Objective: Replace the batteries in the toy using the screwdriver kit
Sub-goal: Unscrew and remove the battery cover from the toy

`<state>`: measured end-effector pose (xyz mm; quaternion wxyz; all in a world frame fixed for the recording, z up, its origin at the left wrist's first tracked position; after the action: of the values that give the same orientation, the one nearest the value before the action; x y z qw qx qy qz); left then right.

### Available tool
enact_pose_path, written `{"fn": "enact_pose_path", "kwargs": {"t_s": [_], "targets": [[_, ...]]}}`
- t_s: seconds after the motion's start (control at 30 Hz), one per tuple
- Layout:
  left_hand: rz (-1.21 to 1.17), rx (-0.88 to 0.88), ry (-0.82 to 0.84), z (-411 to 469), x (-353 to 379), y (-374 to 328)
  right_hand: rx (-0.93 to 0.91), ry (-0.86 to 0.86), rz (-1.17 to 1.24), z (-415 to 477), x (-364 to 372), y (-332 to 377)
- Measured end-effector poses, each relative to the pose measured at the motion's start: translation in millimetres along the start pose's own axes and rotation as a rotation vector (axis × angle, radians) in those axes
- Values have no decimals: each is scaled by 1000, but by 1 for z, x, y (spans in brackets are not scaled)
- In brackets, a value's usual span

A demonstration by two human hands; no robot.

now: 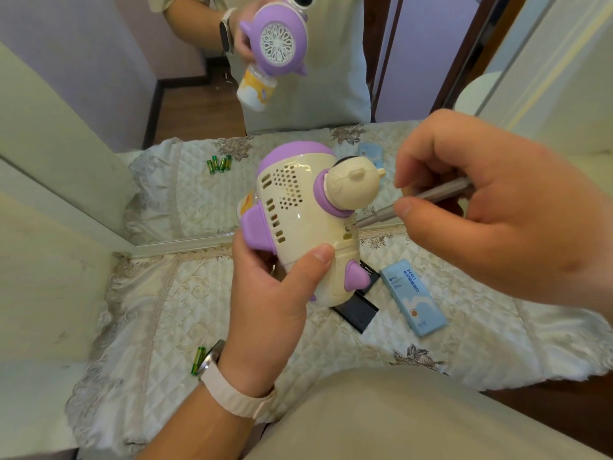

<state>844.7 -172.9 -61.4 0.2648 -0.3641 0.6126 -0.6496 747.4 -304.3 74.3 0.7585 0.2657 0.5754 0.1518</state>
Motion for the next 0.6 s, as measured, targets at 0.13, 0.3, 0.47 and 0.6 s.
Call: {"fn": "enact_pose_path", "kwargs": {"t_s": [0.13,0.3,0.47,0.6], "targets": [[-1,-4,-1,1,-1,0,-6,-2,-30,1,1,1],[3,-5,-1,1,-1,0,-37,-8,-42,0,1,2],[10,-5,2,0,0,1,-37,7,-30,-2,1,2],[2,-8,7,0,1,3,-28,7,-27,-2,1,3]]}}
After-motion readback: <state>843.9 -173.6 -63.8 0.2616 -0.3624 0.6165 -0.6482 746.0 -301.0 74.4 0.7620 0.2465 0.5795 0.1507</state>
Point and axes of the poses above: each hand's wrist, its own z-axis towards the middle knuckle, its own x-axis out of the palm, y = z × x, the point moved 9 cm from there along z, towards the middle knuckle, and after that the axes turned 3 degrees about y, right-handed, at the moved point
